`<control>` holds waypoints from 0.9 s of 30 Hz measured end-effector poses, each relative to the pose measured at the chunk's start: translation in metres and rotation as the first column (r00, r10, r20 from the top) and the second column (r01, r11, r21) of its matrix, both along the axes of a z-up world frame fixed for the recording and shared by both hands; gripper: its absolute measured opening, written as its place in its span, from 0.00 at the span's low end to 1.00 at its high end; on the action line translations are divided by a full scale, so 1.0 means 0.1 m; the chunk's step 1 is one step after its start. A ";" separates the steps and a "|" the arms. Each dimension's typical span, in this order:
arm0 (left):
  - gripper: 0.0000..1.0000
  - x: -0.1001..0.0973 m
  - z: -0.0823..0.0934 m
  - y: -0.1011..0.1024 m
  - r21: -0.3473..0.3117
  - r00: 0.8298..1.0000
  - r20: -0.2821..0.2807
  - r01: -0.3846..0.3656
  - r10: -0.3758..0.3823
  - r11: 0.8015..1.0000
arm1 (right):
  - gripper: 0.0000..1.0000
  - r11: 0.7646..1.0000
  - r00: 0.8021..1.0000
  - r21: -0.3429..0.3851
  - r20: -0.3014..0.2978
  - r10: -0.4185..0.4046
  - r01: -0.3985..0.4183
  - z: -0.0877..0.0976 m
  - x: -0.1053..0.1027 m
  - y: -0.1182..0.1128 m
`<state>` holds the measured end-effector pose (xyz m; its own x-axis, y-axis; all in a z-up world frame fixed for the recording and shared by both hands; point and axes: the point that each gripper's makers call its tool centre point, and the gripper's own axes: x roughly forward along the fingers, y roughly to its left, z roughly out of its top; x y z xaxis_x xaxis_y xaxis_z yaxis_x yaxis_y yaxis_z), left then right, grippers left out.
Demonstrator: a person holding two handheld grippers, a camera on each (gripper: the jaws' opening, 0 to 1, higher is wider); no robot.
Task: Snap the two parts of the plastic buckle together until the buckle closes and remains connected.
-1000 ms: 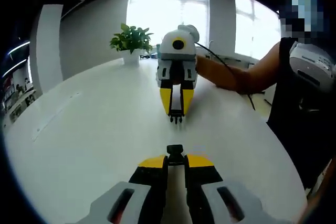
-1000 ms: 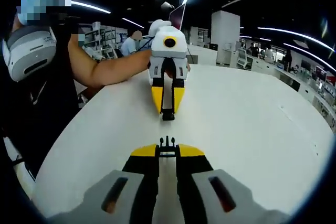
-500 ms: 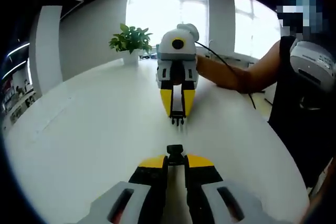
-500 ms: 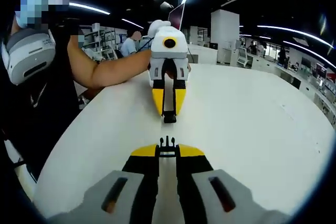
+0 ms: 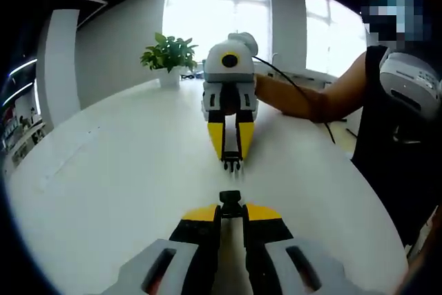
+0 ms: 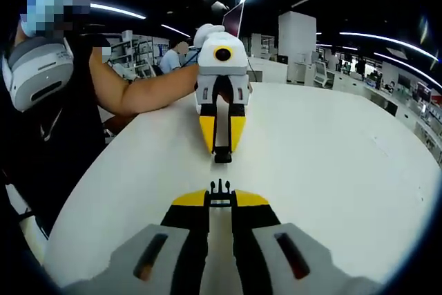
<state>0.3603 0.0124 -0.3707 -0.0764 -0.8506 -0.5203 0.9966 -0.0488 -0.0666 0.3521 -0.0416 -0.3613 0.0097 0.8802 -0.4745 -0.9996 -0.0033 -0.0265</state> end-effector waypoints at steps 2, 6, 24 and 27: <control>0.11 -0.01 0.00 -0.01 0.000 1.000 0.000 0.002 -0.002 1.000 | 0.10 1.000 1.000 -0.001 0.000 0.001 -0.001 0.00 0.00 0.00; 0.11 -0.01 -0.02 -0.01 0.003 1.000 -0.001 0.004 -0.004 1.000 | 0.10 1.000 1.000 -0.006 0.002 0.003 -0.003 -0.02 0.00 0.01; 0.11 -0.01 -0.06 -0.03 0.016 1.000 -0.002 0.004 -0.004 1.000 | 0.10 1.000 1.000 -0.007 0.002 0.001 -0.001 -0.03 0.00 0.04; 0.11 -0.01 -0.05 -0.03 0.010 1.000 -0.004 0.003 -0.003 1.000 | 0.10 1.000 1.000 -0.011 0.003 0.002 -0.002 -0.04 0.00 0.05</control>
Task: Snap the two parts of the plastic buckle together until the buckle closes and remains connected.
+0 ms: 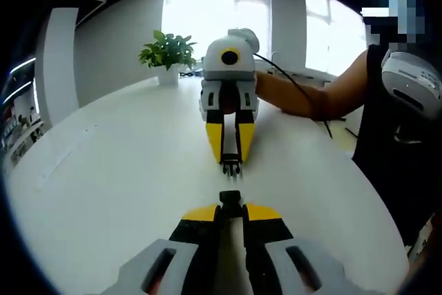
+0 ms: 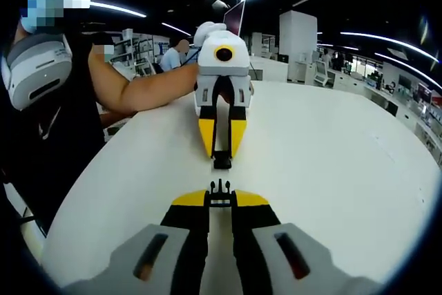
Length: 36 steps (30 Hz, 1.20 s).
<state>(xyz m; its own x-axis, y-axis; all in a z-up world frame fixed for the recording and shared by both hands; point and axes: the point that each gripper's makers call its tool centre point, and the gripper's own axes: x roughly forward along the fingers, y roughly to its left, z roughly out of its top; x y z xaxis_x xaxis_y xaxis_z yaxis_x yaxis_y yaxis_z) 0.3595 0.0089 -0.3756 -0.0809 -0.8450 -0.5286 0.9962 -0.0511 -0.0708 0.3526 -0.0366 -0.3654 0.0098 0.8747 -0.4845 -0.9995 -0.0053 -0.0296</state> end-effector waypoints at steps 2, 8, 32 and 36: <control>0.11 0.00 0.00 0.00 -0.001 1.000 0.002 0.001 -0.001 1.000 | 0.10 1.000 1.000 0.000 0.001 0.000 0.000 0.00 0.00 0.01; 0.11 -0.02 -0.01 -0.01 0.002 1.000 -0.001 0.009 -0.009 1.000 | 0.10 1.000 1.000 -0.002 0.002 0.001 -0.001 -0.01 0.01 0.01; 0.11 -0.02 -0.03 -0.02 0.007 1.000 0.002 0.011 -0.011 1.000 | 0.10 1.000 1.000 -0.013 0.005 -0.001 0.001 -0.04 0.03 0.03; 0.11 -0.02 -0.03 -0.02 0.006 1.000 0.003 0.010 -0.010 1.000 | 0.10 1.000 1.000 -0.012 0.006 0.000 0.000 -0.04 0.02 0.05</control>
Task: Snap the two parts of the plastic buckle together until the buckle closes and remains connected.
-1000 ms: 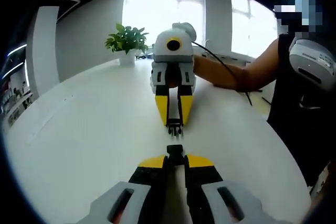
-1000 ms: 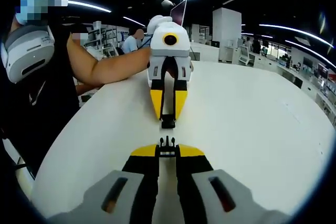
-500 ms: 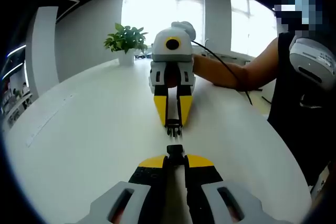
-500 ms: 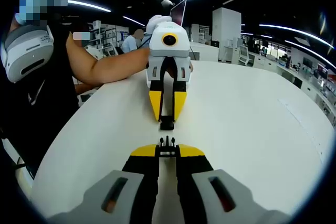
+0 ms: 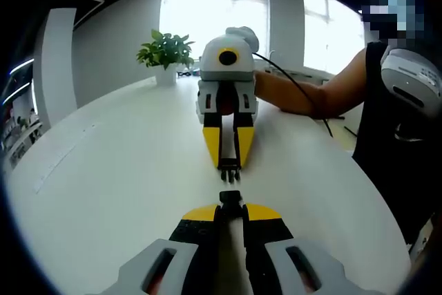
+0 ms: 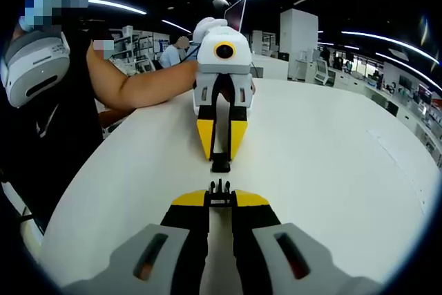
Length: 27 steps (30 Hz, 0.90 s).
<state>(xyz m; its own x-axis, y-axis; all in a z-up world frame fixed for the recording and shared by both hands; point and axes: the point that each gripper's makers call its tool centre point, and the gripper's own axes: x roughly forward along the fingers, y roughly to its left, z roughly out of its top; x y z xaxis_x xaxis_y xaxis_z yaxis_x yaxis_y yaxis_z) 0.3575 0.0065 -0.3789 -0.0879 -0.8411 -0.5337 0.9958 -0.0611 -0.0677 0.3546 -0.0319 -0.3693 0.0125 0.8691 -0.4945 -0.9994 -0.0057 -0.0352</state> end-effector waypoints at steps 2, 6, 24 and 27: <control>0.11 0.00 0.00 0.00 0.000 1.000 -0.002 0.003 -0.003 1.000 | 0.10 1.000 1.000 0.000 -0.001 0.001 -0.001 0.00 0.00 0.00; 0.11 -0.01 -0.01 -0.01 0.000 1.000 -0.002 0.005 -0.005 1.000 | 0.10 1.000 1.000 -0.001 0.001 0.002 -0.002 0.00 0.00 0.01; 0.11 -0.01 -0.01 -0.02 -0.010 1.000 0.008 0.012 -0.012 1.000 | 0.10 1.000 1.000 -0.002 0.001 0.002 -0.002 -0.01 0.00 0.03; 0.11 0.00 -0.01 -0.02 -0.012 1.000 0.006 0.009 -0.009 1.000 | 0.10 1.000 1.000 -0.003 0.003 -0.002 0.002 -0.02 0.01 0.03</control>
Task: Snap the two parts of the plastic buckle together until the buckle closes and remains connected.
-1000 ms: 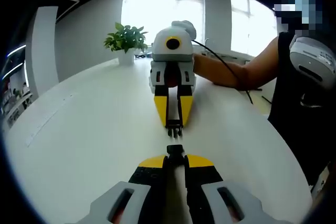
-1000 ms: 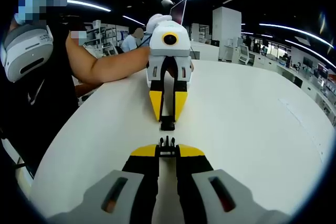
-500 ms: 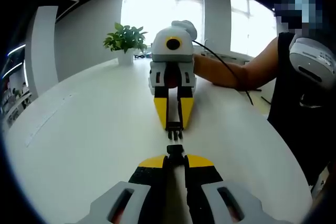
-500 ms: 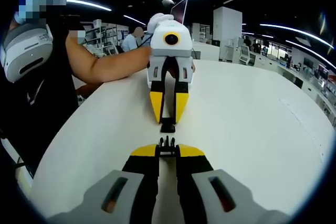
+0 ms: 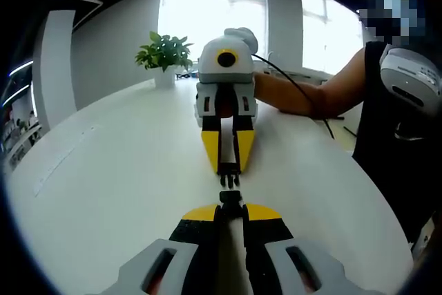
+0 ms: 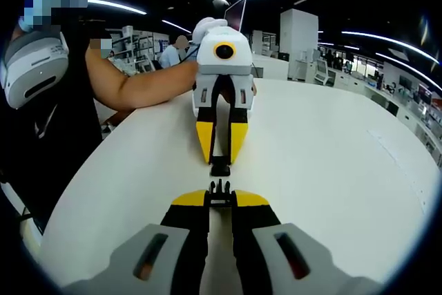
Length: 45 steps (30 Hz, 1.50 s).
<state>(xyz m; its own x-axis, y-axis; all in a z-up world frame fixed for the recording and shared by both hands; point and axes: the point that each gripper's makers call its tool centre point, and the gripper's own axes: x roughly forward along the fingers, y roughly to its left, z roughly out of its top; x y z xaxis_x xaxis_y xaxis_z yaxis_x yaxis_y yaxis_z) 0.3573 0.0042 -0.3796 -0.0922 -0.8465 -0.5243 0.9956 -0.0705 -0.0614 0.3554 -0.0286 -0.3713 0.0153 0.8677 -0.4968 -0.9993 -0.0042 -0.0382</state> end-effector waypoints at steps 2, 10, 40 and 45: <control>0.11 0.00 0.00 0.00 0.000 1.000 0.000 -0.001 0.001 1.000 | 0.10 1.000 1.000 -0.001 -0.002 0.000 0.000 -0.01 0.00 0.00; 0.11 0.00 0.00 -0.01 -0.003 1.000 0.001 0.001 -0.001 1.000 | 0.10 1.000 1.000 0.000 -0.002 -0.002 0.002 -0.01 0.00 0.00; 0.11 0.00 0.00 -0.06 -0.024 1.000 -0.015 0.000 0.000 1.000 | 0.10 1.000 1.000 0.014 -0.007 -0.001 0.001 0.00 0.00 0.03; 0.11 0.00 0.00 -0.06 -0.027 1.000 -0.017 0.001 -0.002 1.000 | 0.10 1.000 1.000 0.019 -0.010 0.006 -0.006 0.00 -0.02 0.06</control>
<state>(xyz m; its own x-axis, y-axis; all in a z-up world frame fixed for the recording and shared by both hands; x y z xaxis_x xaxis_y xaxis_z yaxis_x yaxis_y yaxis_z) 0.3574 -0.0017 -0.3793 -0.1020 -0.8603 -0.4995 0.9944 -0.0738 -0.0760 0.3536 -0.0231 -0.3715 0.0051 0.8771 -0.4803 -0.9996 -0.0095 -0.0280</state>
